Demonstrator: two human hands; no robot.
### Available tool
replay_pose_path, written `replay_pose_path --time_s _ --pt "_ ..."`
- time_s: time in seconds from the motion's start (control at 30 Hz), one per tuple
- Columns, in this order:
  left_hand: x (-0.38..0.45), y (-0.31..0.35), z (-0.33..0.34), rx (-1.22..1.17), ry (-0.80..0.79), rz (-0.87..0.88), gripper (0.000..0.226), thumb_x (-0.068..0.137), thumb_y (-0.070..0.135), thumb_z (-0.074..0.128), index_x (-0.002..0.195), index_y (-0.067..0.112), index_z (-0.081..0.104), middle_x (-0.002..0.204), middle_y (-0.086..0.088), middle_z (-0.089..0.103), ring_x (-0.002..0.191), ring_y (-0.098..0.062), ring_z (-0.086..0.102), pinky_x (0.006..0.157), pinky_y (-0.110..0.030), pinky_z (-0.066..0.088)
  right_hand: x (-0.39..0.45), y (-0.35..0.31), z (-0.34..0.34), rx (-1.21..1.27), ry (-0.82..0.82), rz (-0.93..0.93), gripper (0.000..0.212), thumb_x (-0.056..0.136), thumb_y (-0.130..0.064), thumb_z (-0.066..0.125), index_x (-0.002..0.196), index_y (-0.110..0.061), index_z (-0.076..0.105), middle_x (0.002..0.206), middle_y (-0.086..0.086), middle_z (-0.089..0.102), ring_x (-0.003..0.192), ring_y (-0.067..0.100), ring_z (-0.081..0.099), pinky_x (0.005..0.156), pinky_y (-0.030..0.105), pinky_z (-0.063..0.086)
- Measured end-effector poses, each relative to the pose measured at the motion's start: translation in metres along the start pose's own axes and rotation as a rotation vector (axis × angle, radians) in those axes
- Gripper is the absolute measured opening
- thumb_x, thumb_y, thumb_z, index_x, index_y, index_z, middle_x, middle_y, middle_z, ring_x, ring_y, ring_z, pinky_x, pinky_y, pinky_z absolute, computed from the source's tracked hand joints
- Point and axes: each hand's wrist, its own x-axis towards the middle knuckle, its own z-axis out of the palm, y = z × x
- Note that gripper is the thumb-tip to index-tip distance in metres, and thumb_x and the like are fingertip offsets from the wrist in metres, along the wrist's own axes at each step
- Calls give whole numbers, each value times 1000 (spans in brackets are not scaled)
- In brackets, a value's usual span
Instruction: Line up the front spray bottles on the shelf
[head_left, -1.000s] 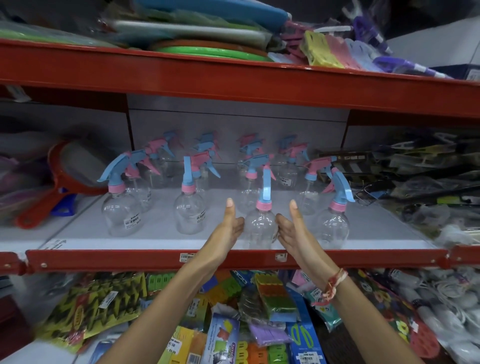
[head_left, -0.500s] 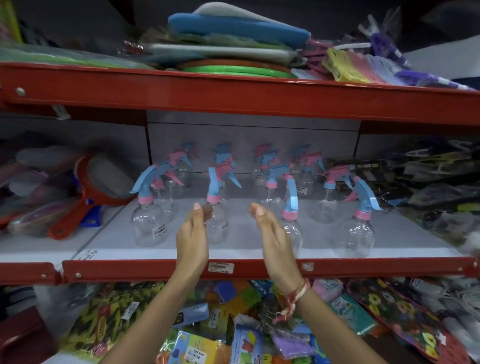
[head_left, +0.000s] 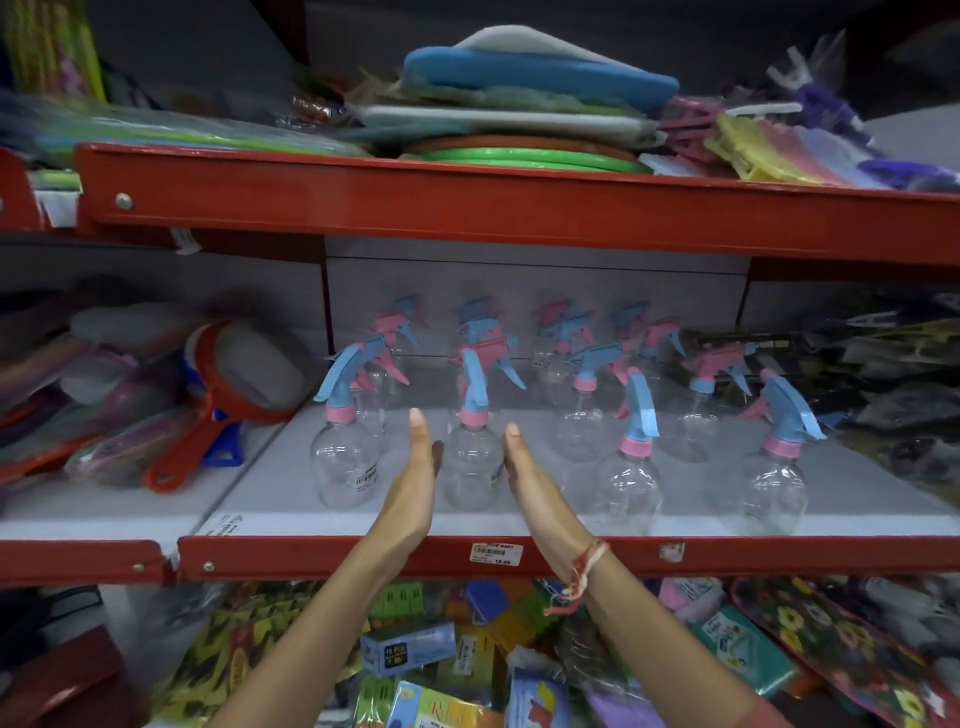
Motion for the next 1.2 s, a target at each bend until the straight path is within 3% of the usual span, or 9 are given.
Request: replay_pose_path --time_s 0.2,0.43,0.53,0.6,0.73,0.9,1.0,1.1,1.2 --pt "-21 2 -6 -48 -101 -8 113 61 82 8 144 9 32 155 -8 30 142 -17 30 121 -39 14 -20 11 -15 9 -30 43 94 73 -86 25 148 -30 25 156 -10 25 142 7 25 120 40 14" --pt "-31 -3 -8 -31 -132 12 112 61 88 7 144 17 32 156 -4 29 143 -15 27 121 -42 13 -40 8 -13 -13 -22 17 88 75 -84 26 147 -33 27 155 -15 25 142 4 23 119 33 12" --pt "-32 -10 -14 -11 -12 94 98 66 89 10 132 29 50 149 -1 43 137 -16 38 118 -47 21 -51 2 -3 -17 187 -158 63 87 -65 31 140 -32 41 149 -11 41 136 2 36 106 15 24" --pt "-34 -11 -22 -44 103 181 78 77 79 13 110 30 64 133 -2 59 125 -17 51 113 -45 32 -59 -4 7 14 303 -330 45 93 -54 35 127 -32 56 133 -13 57 123 -2 49 94 5 34" --pt "-35 -9 -46 -148 405 229 62 92 58 23 87 15 68 103 -4 70 102 -19 63 102 -43 44 -60 -17 35 -43 206 -507 34 95 -43 40 116 -28 63 117 -12 62 114 0 55 93 11 40" --pt "-25 -7 -76 -166 608 207 54 96 52 20 116 20 58 127 -4 59 123 -24 51 106 -41 36 -27 -30 73 -59 27 -364 39 96 -44 41 128 -26 53 128 -17 54 108 -20 46 86 -2 31" --pt "-13 -6 -93 -146 505 101 72 91 63 14 141 18 39 150 -4 40 138 -22 35 116 -42 23 -2 -28 94 -39 -52 -193 51 95 -50 36 139 -25 43 143 -11 44 121 -6 39 98 8 26" --pt "-5 -8 -101 -111 365 28 99 74 79 9 144 12 33 153 -9 35 141 -22 31 118 -42 18 12 -25 110 -66 -118 -69 58 95 -56 30 145 -28 33 154 -9 32 140 8 29 111 24 19" --pt "-5 -11 -105 -114 306 -5 114 62 85 10 143 8 34 153 -12 33 142 -22 30 119 -42 16 12 -21 115 -44 -143 -42 56 94 -57 30 143 -30 38 150 -9 39 136 6 33 107 20 21"
